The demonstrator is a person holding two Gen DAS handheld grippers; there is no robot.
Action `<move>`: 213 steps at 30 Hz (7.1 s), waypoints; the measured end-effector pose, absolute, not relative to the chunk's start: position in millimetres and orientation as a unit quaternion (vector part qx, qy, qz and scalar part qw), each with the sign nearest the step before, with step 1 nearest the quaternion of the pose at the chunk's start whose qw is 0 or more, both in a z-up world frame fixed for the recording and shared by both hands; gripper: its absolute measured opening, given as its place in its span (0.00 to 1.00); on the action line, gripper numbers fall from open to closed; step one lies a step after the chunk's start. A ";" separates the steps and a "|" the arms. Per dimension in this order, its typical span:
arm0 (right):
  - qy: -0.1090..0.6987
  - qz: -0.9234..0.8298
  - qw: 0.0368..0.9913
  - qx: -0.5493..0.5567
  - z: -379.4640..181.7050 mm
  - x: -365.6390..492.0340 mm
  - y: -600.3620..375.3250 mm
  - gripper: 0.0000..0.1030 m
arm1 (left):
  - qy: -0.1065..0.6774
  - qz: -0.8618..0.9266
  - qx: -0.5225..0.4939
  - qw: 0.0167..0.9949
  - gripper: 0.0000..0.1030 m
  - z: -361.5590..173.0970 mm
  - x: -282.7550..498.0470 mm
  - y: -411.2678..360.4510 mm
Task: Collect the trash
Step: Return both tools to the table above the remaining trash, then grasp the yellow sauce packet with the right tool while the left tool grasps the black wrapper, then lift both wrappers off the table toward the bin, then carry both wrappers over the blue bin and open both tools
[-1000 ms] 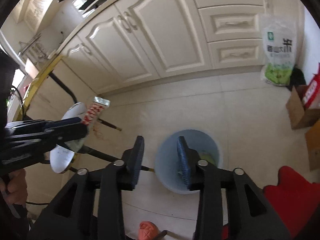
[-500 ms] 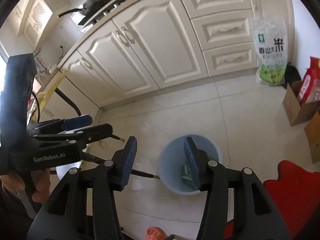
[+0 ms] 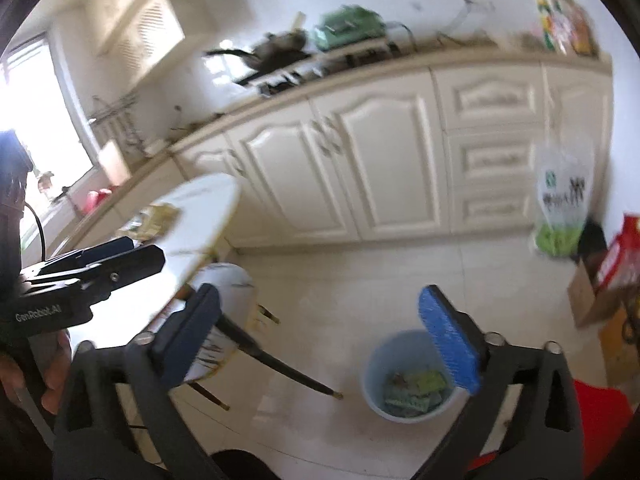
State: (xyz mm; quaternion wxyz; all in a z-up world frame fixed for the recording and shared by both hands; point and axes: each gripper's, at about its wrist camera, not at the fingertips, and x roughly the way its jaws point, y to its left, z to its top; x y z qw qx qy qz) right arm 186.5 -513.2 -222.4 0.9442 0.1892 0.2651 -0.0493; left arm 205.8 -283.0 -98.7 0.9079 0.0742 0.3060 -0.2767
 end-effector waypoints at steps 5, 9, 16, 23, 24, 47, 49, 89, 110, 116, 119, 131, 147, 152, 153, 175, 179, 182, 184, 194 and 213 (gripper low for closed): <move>0.229 -0.025 0.962 0.144 -163.7 186.1 -446.3 1.00 | 0.235 -0.233 0.047 0.943 0.96 -59.9 152.3 -190.3; 0.199 0.000 0.974 0.109 -121.8 191.9 -389.2 1.00 | 0.192 -0.200 0.027 0.960 0.99 -45.0 105.6 -115.2; 0.177 0.053 0.981 0.064 -88.9 219.3 -298.5 1.00 | 0.147 -0.110 0.017 0.983 0.99 -52.1 43.1 -28.1; 0.186 0.087 0.978 0.023 -88.0 262.3 -231.1 1.00 | 0.138 -0.052 0.001 0.989 0.99 -74.8 10.0 2.2; 0.189 0.089 0.978 0.022 -91.2 267.5 -226.5 1.00 | 0.141 -0.046 0.000 0.989 0.99 -79.7 11.4 4.8; 0.419 0.053 0.900 0.107 -246.5 554.7 -261.3 1.00 | 0.305 -0.038 0.014 0.952 0.99 -100.5 288.9 15.2; 0.432 0.054 0.893 0.111 -258.5 565.4 -260.6 1.00 | 0.316 -0.042 0.013 0.948 0.99 -104.7 305.6 14.4; 0.410 0.155 0.890 0.125 -272.8 489.6 -354.2 0.36 | 0.457 -0.142 0.091 0.874 0.66 -186.1 509.8 -137.7; 0.406 0.198 0.884 0.118 -263.0 437.5 -303.1 0.36 | 0.449 -0.137 0.018 0.883 0.12 -183.3 425.8 -52.0; 0.401 0.218 0.881 0.129 -255.7 417.9 -282.9 0.36 | 0.423 -0.147 0.013 0.894 0.10 -161.4 387.8 -36.1; 0.392 0.225 0.882 0.133 -247.6 408.0 -277.5 0.36 | 0.412 -0.146 0.012 0.899 0.00 -151.5 376.0 -32.1; 0.387 0.231 0.882 0.142 -241.6 382.8 -284.6 0.35 | 0.442 -0.113 -0.029 0.889 0.08 -150.5 362.3 -28.4; 0.390 0.226 0.878 0.162 -258.5 379.3 -298.0 0.36 | 0.472 -0.092 0.029 0.877 0.33 -176.8 369.5 -78.8; 0.388 0.226 0.878 0.165 -259.6 382.4 -297.7 0.35 | 0.462 -0.093 0.036 0.881 0.04 -175.1 371.0 -78.6; 0.388 0.226 0.878 0.166 -260.5 382.8 -298.0 0.35 | 0.461 -0.099 0.028 0.881 0.03 -173.7 371.2 -75.4; 0.318 0.133 0.914 0.211 -233.8 305.6 -429.1 0.36 | 0.385 -0.272 0.044 0.881 0.00 -106.9 311.1 -204.5; 0.321 0.071 0.918 0.222 -245.7 275.2 -484.6 0.36 | 0.391 -0.321 0.065 0.860 0.00 -115.2 300.0 -265.2; 0.335 0.031 0.909 0.244 -269.4 261.1 -522.0 0.36 | 0.404 -0.347 0.075 0.843 0.00 -128.3 299.8 -306.0; 0.341 0.009 0.902 0.266 -289.5 255.2 -545.2 0.37 | 0.418 -0.364 0.086 0.828 0.00 -142.5 299.4 -335.4; 0.370 -0.052 0.860 0.348 -384.3 249.9 -627.9 0.54 | 0.479 -0.375 0.143 0.780 0.00 -217.4 331.4 -417.7; 0.354 -0.100 0.863 0.347 -381.9 198.9 -659.0 0.66 | 0.499 -0.352 0.176 0.772 0.57 -261.6 367.7 -536.5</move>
